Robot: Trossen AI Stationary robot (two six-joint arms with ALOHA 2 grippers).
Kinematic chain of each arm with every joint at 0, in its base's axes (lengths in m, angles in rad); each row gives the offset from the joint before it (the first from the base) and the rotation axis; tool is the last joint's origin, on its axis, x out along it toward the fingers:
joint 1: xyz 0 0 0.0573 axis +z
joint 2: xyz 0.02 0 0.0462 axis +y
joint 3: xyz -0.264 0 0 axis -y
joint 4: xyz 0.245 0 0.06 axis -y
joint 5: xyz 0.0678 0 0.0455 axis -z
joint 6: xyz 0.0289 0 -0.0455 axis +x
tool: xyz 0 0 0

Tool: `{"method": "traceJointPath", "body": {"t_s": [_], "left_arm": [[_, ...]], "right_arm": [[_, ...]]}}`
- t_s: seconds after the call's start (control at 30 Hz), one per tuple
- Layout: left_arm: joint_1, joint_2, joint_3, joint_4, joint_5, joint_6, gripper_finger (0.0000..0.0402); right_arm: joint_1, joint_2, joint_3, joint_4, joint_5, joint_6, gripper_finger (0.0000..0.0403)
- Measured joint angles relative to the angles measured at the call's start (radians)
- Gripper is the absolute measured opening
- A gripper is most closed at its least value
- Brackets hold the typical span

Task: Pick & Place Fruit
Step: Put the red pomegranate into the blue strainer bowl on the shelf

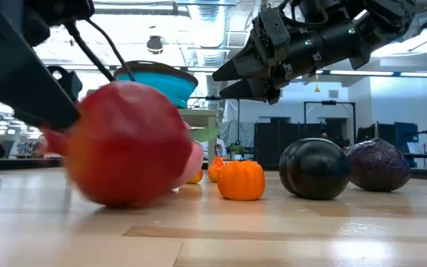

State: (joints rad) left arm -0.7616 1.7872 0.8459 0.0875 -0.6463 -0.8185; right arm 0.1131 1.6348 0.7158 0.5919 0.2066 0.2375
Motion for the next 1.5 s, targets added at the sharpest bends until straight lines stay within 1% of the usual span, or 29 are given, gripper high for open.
{"method": "traceJointPath", "body": {"t_s": [0.17,0.3,0.4,0.53,0.63,0.77,0.83,0.93,1.1,1.2,1.3,1.37,1.5], "left_arm": [[0.005,0.020,-0.001,0.019,-0.099,-0.092,0.0318],[0.005,0.020,-0.001,0.028,-0.155,-0.144,0.0318],[0.005,0.020,-0.001,0.034,-0.158,-0.159,0.0318],[0.002,0.013,-0.001,0.039,-0.157,-0.183,0.0318],[-0.017,-0.032,-0.001,0.042,-0.137,-0.150,0.0312],[-0.070,-0.095,-0.001,0.044,-0.115,-0.093,0.0298],[-0.093,-0.100,0.000,0.044,-0.117,-0.076,0.0292],[-0.106,-0.064,0.000,0.044,-0.136,-0.127,0.0285],[-0.084,0.015,0.000,0.061,-0.142,-0.313,0.0275],[-0.083,0.063,0.000,0.123,-0.154,-0.348,0.0265],[-0.084,0.098,0.000,0.186,-0.207,-0.383,0.0255],[-0.078,0.108,0.000,0.194,-0.236,-0.417,0.0248],[-0.054,0.113,0.000,0.212,-0.247,-0.467,0.0237]], "right_arm": [[0.021,0.000,0.000,0.000,0.001,0.003,0.0281],[0.076,0.000,0.006,-0.007,0.001,0.002,0.0281],[0.133,0.000,0.036,-0.046,0.003,0.002,0.0281],[0.204,0.000,0.101,-0.207,0.010,0.001,0.0281],[0.250,0.004,0.139,-0.283,0.032,0.000,0.0281],[0.286,0.006,0.151,-0.296,0.053,-0.001,0.0281],[0.288,0.006,0.151,-0.294,0.054,-0.001,0.0281],[0.285,0.006,0.151,-0.293,0.057,0.000,0.0281],[0.278,0.006,0.151,-0.290,0.061,0.023,0.0281],[0.279,0.006,0.151,-0.290,0.061,0.026,0.0281],[0.279,0.006,0.151,-0.291,0.064,0.026,0.0281],[0.279,0.006,0.151,-0.291,0.064,0.026,0.0281],[0.279,0.006,0.151,-0.292,0.063,0.026,0.0281]]}}
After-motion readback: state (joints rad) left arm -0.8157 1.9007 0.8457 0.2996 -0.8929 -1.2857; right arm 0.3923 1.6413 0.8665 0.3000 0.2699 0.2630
